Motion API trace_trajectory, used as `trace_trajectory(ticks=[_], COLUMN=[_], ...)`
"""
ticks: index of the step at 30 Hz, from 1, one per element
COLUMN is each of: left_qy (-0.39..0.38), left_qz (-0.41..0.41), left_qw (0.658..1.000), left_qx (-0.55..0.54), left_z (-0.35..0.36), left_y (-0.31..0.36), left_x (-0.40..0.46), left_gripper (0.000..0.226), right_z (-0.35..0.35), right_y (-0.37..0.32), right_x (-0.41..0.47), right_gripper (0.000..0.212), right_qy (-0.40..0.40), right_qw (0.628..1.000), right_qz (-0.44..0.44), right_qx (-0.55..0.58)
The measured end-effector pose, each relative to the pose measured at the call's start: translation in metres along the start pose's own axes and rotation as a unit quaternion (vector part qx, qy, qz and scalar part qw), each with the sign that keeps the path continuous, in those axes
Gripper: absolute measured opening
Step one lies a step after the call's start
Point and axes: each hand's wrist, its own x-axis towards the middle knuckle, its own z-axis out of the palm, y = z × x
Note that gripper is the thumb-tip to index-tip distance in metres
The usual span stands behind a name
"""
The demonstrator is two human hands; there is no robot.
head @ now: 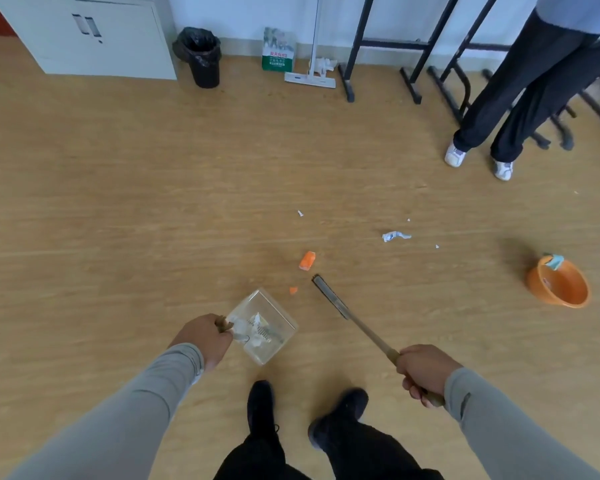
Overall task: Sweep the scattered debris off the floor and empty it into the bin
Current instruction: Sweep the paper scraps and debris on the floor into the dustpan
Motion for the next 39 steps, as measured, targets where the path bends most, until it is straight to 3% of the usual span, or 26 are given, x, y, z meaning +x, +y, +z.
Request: trace_trajectory(ticks=[9,13,17,20,24,28,30,36,39], left_qy=[-0.027,-0.022,-0.019,-0.021,-0.016,-0.009,-0.011,-0.013,-0.012], left_qz=[-0.013,-0.019,-0.032,-0.037,-0.038,-0.034,-0.032,-0.032,-0.031], left_qw=[0.999,0.998,0.998,0.999,0.999,0.999,0.999,0.999,0.999], left_qx=[0.029,0.049,0.042,0.034,0.035,0.037,0.038,0.03,0.033], left_z=[0.018,0.027,0.024,0.025,0.027,0.024,0.024,0.029,0.032], left_y=[0.006,0.011,0.015,0.016,0.016,0.016,0.016,0.014,0.012], left_x=[0.058,0.074,0.083,0.083,0.08,0.081,0.081,0.076,0.074], left_gripper=[0.015,0.017,0.015,0.016,0.017,0.018,0.017,0.018,0.018], right_z=[0.009,0.027,0.054,0.071,0.062,-0.002,-0.019,0.027,0.049], right_y=[-0.056,-0.073,-0.087,-0.092,-0.086,-0.07,-0.059,-0.061,-0.068], right_x=[0.06,0.081,0.09,0.087,0.075,0.046,0.036,0.057,0.059], right_gripper=[0.011,0.016,0.021,0.012,0.035,0.036,0.04,0.045,0.046], right_qy=[0.0,-0.01,-0.029,-0.047,-0.087,-0.101,-0.098,-0.069,-0.102], right_qw=[0.999,0.998,0.995,0.986,0.971,0.991,0.991,0.98,0.957], right_qz=[0.035,0.038,-0.027,-0.052,-0.042,-0.02,-0.017,-0.061,-0.068], right_qx=[-0.009,-0.041,-0.095,-0.153,-0.218,-0.089,-0.087,-0.175,-0.263])
